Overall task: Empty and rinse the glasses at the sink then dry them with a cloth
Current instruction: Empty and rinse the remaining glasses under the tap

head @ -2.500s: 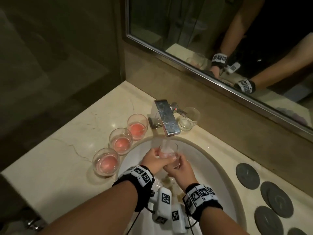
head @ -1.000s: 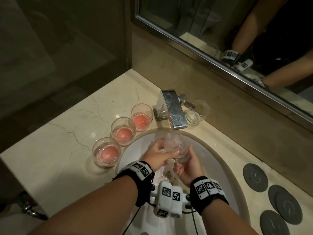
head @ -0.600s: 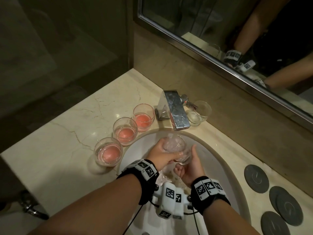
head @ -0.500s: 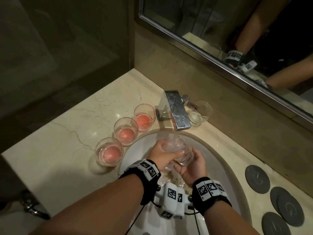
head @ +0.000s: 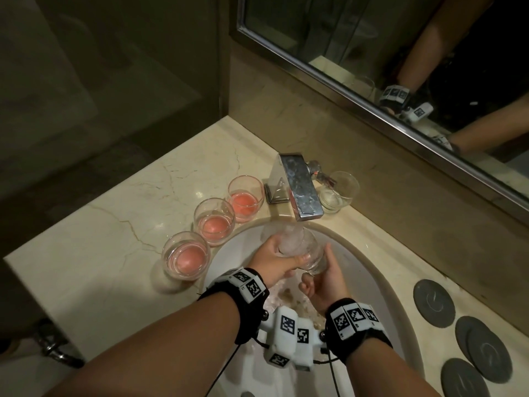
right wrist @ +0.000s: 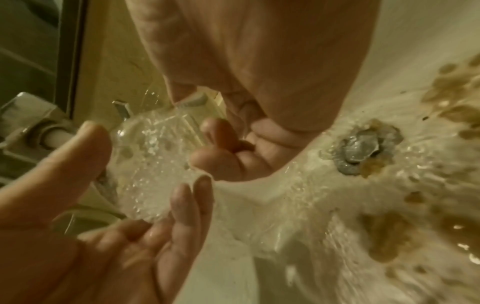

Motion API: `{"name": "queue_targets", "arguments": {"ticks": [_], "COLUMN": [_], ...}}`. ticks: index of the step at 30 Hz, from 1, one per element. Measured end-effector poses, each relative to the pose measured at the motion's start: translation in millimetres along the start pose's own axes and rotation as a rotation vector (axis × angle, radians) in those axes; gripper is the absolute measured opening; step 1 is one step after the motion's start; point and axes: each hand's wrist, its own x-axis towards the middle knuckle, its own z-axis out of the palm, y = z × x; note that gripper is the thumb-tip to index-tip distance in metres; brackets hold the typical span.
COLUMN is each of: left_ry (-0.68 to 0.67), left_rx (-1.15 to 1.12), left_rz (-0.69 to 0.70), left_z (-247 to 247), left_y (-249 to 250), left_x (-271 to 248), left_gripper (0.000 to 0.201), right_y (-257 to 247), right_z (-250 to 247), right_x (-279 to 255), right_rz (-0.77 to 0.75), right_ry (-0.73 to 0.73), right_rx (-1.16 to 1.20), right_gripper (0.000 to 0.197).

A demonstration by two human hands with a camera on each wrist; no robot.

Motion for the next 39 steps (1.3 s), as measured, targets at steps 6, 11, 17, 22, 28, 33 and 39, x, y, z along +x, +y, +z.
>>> {"name": "queue_targets", "arguments": {"ticks": [6,11,17,22,28,33,39], "left_ry": [0.018,0.005,0.039,0.089,-0.010,-0.031,0.051], "left_rx": [-0.003,0.020,0.096,0.058,0.093,0.134,0.080], "left_rz": [-0.055,-0.062,-0.164,-0.222,-0.177,-0.019,-0.001], "left_z": [2.2,1.7,1.2,-2.1,-5.0,-10.9,-8.3], "left_y": [1.9,-0.6,0.9,0.7,7.1,12.1,14.9], "left_x": [-2.1,-1.3,-8.5,-6.3,-14.4,-10.1,-1.8], "left_gripper": [0.101,0.071,0.089,0.086,0.086,0.090,0.068], "right_y": [-5.3,-3.0,-11.7,-17.1,-13.3,-6.0,-0.3], "right_z": [6.0,4.5,2.2,-6.9,-1.2,9.3,9.3], "right_x": [-6.7,-7.5,-17.1,-15.4,-2.9,1.6,1.6], "right_rz": [-0.022,-0.030,-0.493,-0.779,-0.189,0.149,0.126], "right_ry": [-0.005,0.085,0.479,0.518,0.331,0.139,-0.053], "right_rx": [0.014,-0.018,-0.698,-1.042,-0.192,-0.017,0.072], "right_gripper": [0.052,0.061,0.052,0.059,0.058,0.062,0.053]}}
